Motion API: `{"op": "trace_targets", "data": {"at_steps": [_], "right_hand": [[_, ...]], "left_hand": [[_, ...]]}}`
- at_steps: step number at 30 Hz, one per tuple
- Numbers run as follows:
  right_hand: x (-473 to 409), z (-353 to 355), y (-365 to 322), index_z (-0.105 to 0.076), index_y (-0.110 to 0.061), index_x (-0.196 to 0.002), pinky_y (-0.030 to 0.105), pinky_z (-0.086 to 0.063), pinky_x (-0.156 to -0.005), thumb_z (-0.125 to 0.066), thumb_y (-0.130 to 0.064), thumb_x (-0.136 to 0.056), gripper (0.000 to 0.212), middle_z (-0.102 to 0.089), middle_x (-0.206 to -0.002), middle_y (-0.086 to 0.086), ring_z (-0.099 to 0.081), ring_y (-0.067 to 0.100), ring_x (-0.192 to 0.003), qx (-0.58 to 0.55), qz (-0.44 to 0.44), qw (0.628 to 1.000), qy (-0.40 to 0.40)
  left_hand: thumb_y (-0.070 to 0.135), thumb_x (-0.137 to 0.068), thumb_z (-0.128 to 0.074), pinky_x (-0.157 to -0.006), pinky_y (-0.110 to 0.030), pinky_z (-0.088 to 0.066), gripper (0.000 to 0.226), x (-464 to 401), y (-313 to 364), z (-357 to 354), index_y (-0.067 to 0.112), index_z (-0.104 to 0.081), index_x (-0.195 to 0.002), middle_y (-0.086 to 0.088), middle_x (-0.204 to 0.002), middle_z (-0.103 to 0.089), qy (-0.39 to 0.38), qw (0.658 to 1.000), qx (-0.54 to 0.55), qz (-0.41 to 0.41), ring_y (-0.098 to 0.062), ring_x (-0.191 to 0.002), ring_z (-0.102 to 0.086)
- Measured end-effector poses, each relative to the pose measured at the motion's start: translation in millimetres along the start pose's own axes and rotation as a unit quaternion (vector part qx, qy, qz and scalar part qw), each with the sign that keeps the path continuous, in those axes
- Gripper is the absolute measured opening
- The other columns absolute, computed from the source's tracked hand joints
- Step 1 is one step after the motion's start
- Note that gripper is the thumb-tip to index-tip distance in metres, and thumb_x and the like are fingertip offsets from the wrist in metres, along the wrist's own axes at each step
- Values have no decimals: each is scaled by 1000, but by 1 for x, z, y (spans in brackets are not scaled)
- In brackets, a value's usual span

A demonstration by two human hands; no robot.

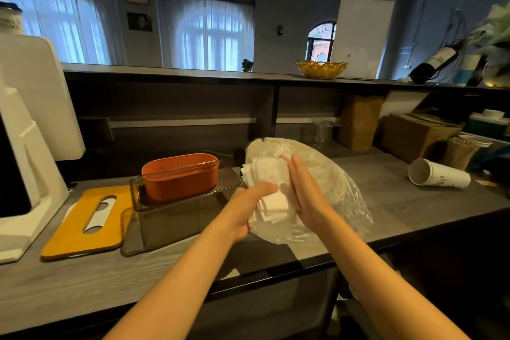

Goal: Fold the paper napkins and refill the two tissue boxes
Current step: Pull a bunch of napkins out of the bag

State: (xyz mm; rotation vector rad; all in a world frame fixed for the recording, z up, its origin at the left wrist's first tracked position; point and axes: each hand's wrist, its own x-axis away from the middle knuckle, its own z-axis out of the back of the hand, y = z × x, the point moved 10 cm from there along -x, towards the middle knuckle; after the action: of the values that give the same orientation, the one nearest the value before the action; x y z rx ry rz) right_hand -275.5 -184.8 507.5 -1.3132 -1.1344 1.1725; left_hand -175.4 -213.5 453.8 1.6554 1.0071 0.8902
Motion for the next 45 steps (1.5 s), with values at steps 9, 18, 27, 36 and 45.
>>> {"op": "trace_targets", "data": {"at_steps": [9,18,27,36,45], "right_hand": [[10,-13,-20,-60,-28,-129,43,-48,-104,-38,-64,-91,57,-68,-127,-1,-63,20,-118,22,72,994,-84],[23,-61,-1,-63,-18,-131,39,-49,-100,-24,-61,-101,66,-69,-121,6,-66,23,-110,57,-17,987,-147],[34,-77,4,-64,-28,-123,39,-48,-105,-37,-49,-103,40,-69,-122,1,-65,20,-115,36,-10,987,-159],[32,-66,-1,-75,-2,-96,21,-53,-65,-54,-11,-99,23,-70,-82,9,-60,20,-70,22,5,996,-83],[25,-57,2,-74,0,-90,21,-52,-60,-60,-9,-95,17,-71,-87,10,-65,15,-72,56,-39,997,-28]], "left_hand": [[34,-55,-76,-75,-22,-56,67,56,37,23,23,-55,-118,10,-94,-74,-85,975,-95,-184,-7,-95,-71],[40,-26,-97,-61,-38,-61,102,74,16,34,17,-57,-117,-8,-85,-75,-98,975,175,-97,-24,-79,-74],[31,-59,-71,-66,-39,-62,60,77,18,51,19,-58,-117,-6,-86,-76,-40,979,176,-98,-22,-79,-75],[33,-98,-47,-46,-29,-57,47,87,-3,63,14,-78,-68,-3,-64,-68,43,909,401,-106,-17,-57,-70],[6,-105,-46,-59,1,-44,29,93,-39,49,-4,-65,-125,21,-43,-54,10,869,491,61,11,-48,-60]]}}
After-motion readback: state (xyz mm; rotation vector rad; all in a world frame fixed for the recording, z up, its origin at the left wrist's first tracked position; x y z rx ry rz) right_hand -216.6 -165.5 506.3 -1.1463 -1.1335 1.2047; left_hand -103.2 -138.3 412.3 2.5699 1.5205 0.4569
